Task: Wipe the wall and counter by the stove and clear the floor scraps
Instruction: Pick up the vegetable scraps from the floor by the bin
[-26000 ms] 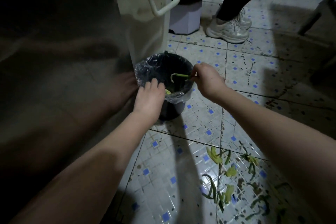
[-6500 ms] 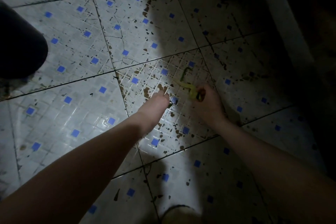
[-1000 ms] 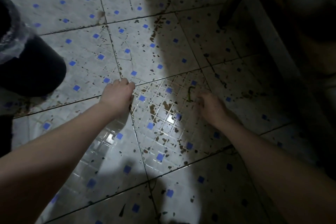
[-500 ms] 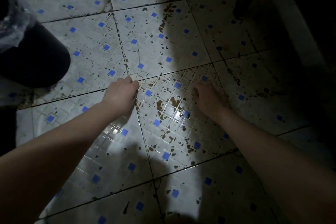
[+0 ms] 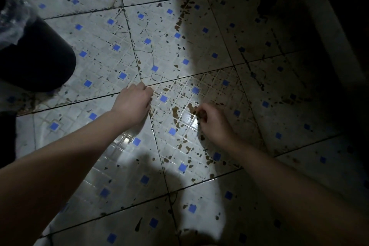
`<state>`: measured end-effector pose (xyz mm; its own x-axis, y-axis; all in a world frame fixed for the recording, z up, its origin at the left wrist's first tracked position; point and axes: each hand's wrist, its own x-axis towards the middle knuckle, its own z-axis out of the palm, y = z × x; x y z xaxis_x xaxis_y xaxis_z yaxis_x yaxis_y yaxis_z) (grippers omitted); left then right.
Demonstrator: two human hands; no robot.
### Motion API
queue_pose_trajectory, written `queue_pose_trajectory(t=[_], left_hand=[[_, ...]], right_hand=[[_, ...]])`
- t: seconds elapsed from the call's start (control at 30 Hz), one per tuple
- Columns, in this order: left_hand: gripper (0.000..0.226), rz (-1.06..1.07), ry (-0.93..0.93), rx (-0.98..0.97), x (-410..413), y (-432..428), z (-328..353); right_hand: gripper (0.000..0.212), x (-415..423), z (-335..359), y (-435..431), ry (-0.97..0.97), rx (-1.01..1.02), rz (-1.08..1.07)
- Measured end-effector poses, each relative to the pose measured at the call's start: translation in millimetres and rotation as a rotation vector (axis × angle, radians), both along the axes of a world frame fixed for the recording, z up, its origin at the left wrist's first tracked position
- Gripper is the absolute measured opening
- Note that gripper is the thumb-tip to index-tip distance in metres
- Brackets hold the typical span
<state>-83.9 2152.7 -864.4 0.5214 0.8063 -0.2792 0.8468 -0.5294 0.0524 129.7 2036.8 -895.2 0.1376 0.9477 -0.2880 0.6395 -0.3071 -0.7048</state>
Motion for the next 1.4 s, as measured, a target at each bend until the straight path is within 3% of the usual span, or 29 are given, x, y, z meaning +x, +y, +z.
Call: queue_pose_trajectory(t=[0.43,0.8,1.03,1.4], left_hand=[[0.024,0.06,0.031,-0.017,-21.8,0.6,-9.3],[0.026,0.135,0.004,-0.009,-14.4,7.8,-16.8],[0.032,0.104,0.055,0.008,-4.3,14.9,-19.8],[0.039,0.046,0.159,0.01,1.8,14.8,-23.0]], right_hand=[[0.023,-4.8,-7.4,3.6,-0.085,-0.074,-0.041],[0.021,-6.7,-11.3,10.8,0.041,-0.078,-0.135],[0.035,-1.9,-8.2,8.2,-0.05,-0.096,-0.032],[0.026,-3.6,-0.9,7.3,-0.03,-0.047,-0.077]])
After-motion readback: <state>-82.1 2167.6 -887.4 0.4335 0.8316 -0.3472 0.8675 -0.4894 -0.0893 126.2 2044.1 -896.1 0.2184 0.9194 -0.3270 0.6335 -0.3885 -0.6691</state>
